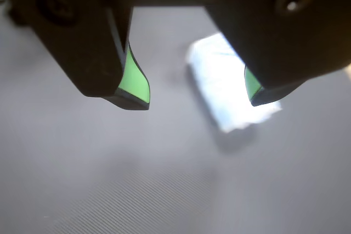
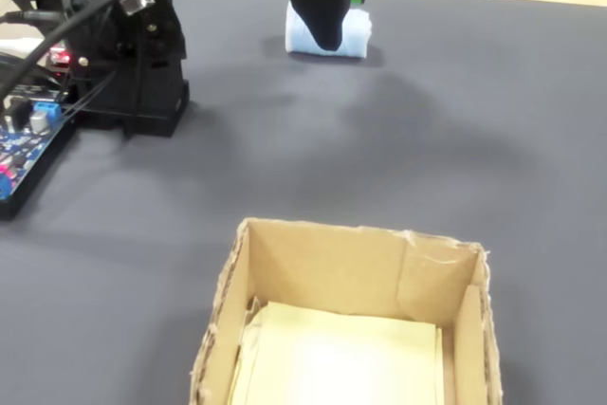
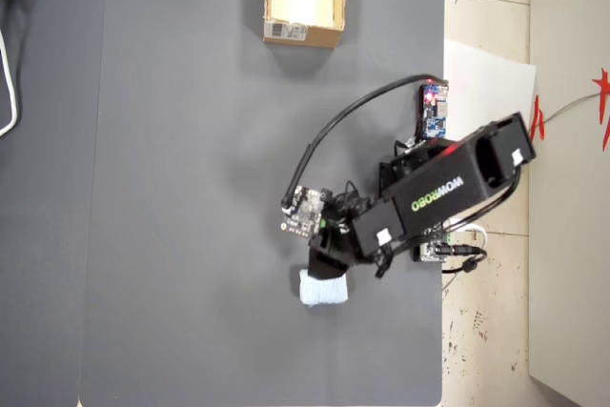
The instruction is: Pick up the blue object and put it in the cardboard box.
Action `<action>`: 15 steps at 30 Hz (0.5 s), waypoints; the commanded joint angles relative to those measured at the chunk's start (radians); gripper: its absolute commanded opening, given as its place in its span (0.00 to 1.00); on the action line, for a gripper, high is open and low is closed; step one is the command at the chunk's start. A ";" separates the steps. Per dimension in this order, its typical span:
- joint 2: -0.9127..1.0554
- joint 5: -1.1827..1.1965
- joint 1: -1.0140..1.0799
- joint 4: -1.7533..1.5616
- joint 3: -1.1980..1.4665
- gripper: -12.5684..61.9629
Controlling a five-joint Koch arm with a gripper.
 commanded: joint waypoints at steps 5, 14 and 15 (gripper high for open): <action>-0.037 -0.107 -0.035 0.058 -0.086 0.62; -0.052 -0.098 -0.118 0.046 -0.031 0.62; -0.051 -0.098 -0.132 0.049 -0.032 0.62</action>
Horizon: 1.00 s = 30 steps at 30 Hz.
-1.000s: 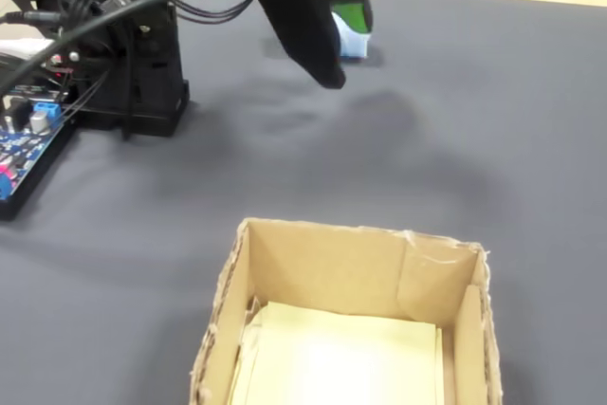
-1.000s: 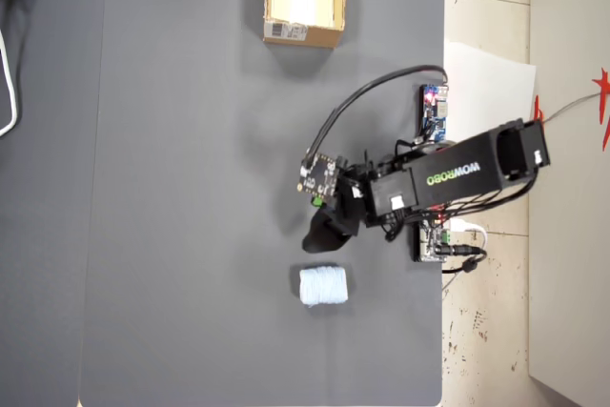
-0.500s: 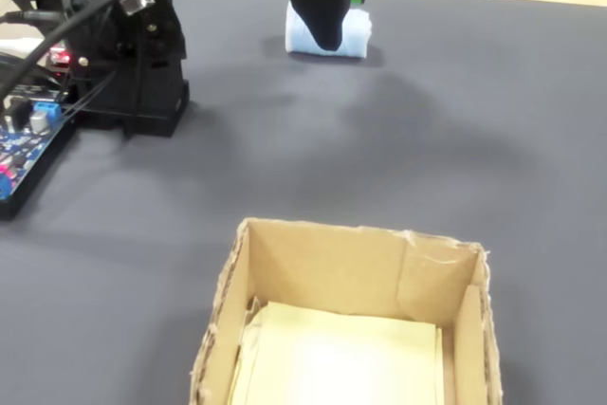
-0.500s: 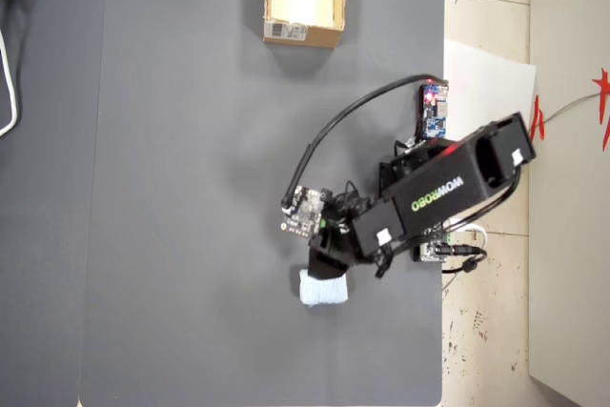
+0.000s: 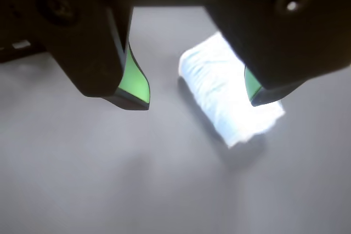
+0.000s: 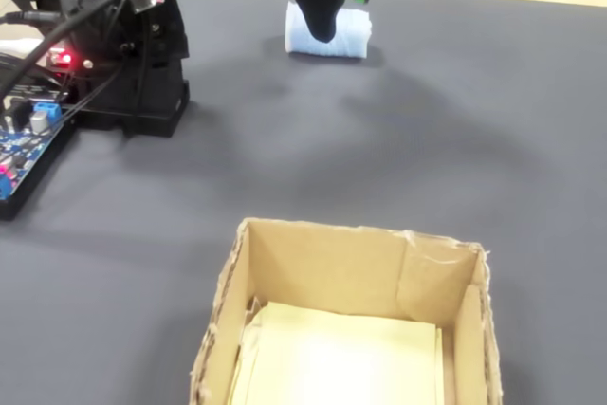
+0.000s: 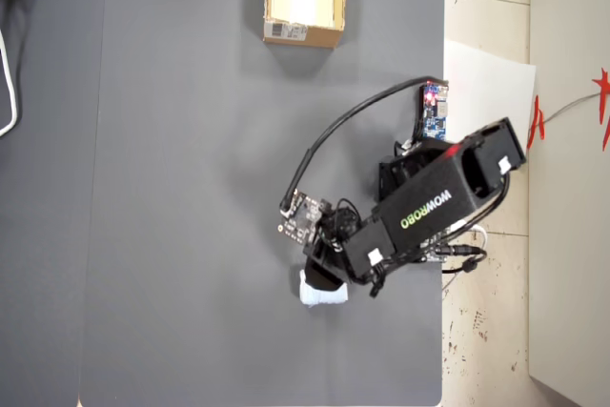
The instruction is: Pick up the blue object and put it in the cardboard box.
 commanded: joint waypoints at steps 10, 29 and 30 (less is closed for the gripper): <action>0.003 0.054 -0.132 -0.052 -0.029 0.62; -0.207 0.040 -0.230 -0.290 0.037 0.61; -0.218 0.040 -0.230 -0.313 0.040 0.61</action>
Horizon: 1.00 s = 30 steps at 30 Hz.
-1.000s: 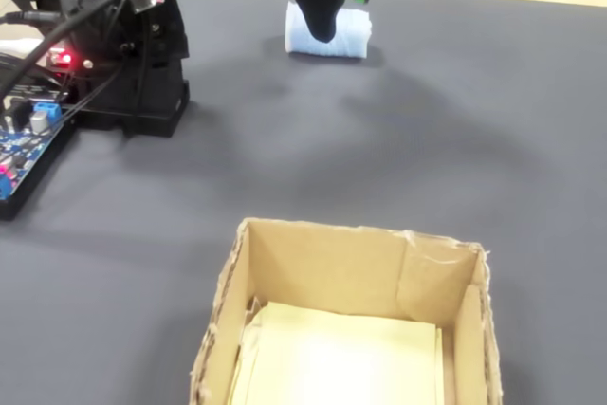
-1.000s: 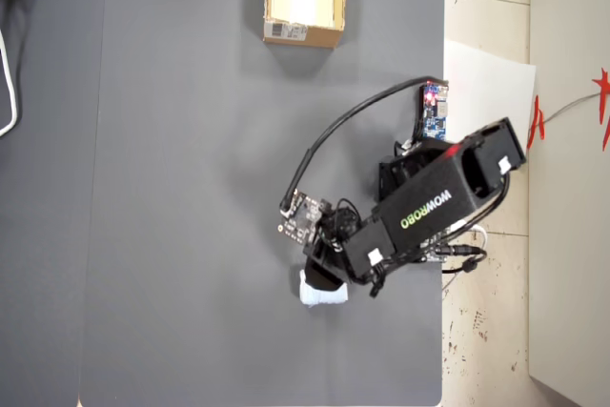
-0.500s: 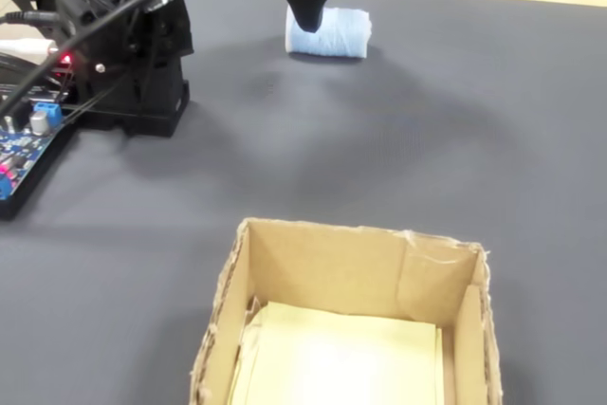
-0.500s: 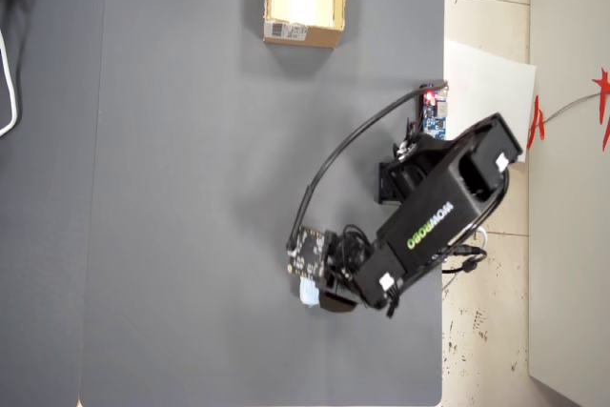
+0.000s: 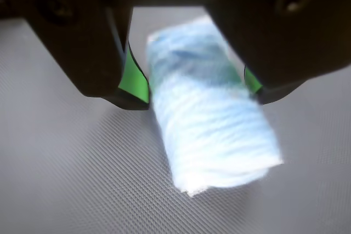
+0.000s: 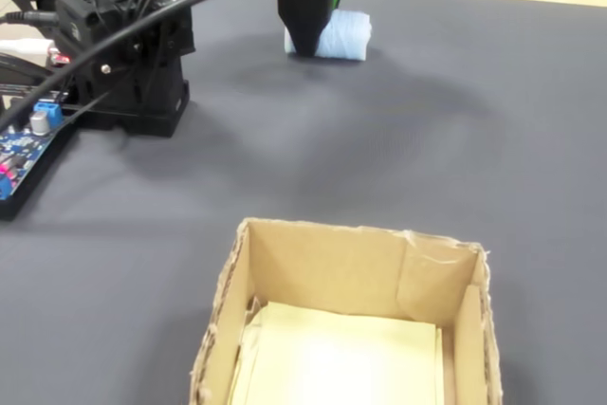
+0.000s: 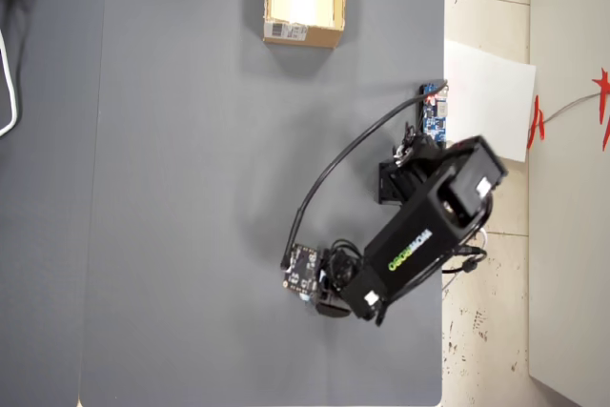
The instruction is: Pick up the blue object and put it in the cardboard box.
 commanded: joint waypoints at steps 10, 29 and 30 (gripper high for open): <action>-0.034 -0.178 0.009 -0.293 -0.017 0.24; 0.204 -0.296 0.175 -0.588 0.104 0.23; 0.229 -0.299 0.192 -0.586 0.117 0.23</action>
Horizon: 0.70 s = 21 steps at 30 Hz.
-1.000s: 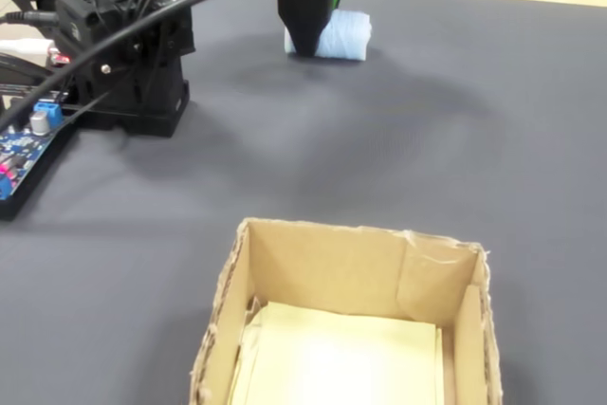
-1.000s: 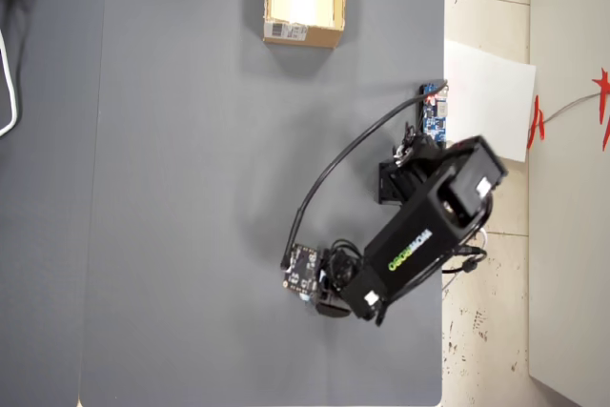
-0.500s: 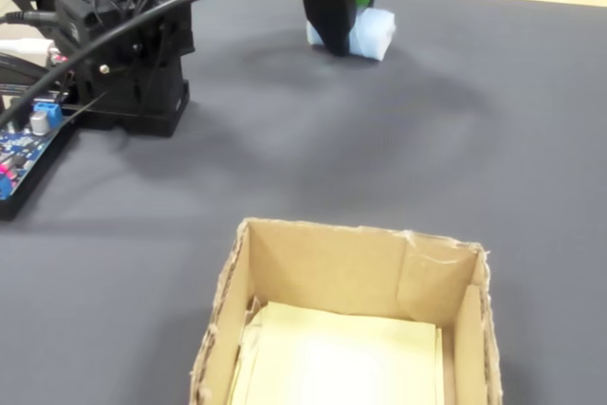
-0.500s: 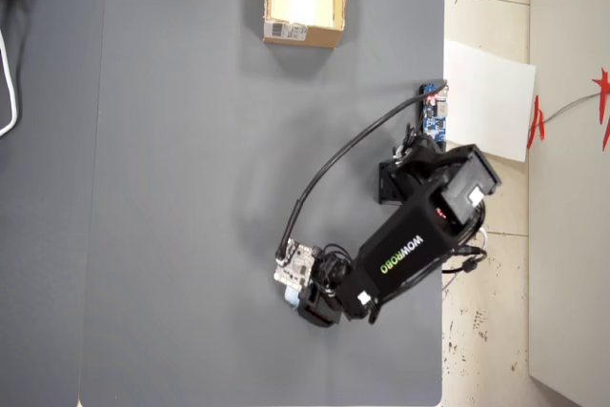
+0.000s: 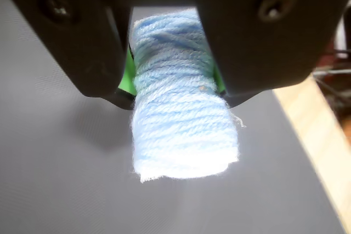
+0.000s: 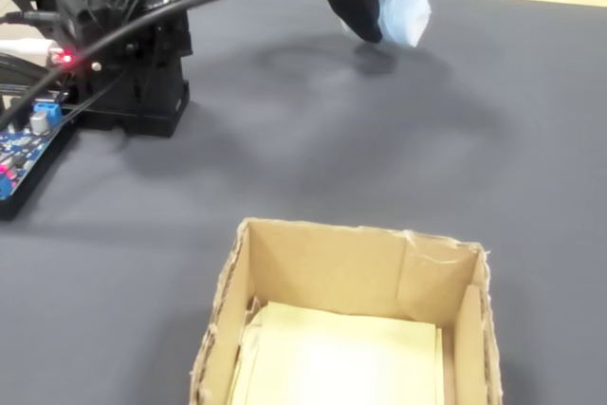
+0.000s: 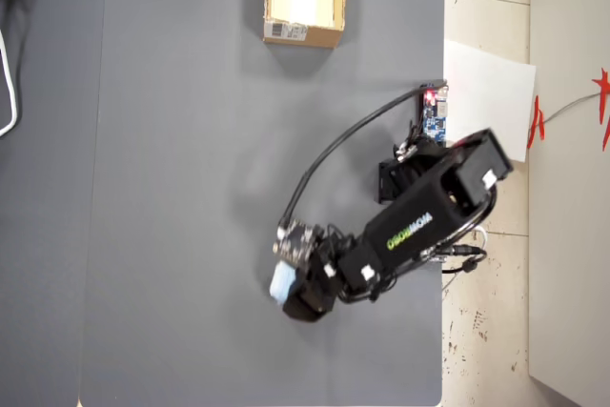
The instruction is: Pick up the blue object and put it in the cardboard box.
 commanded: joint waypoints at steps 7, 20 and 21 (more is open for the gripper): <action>0.235 -0.046 0.144 -0.121 0.061 0.23; 0.423 -0.072 0.568 -0.307 0.150 0.23; 0.425 -0.087 0.623 -0.341 0.160 0.23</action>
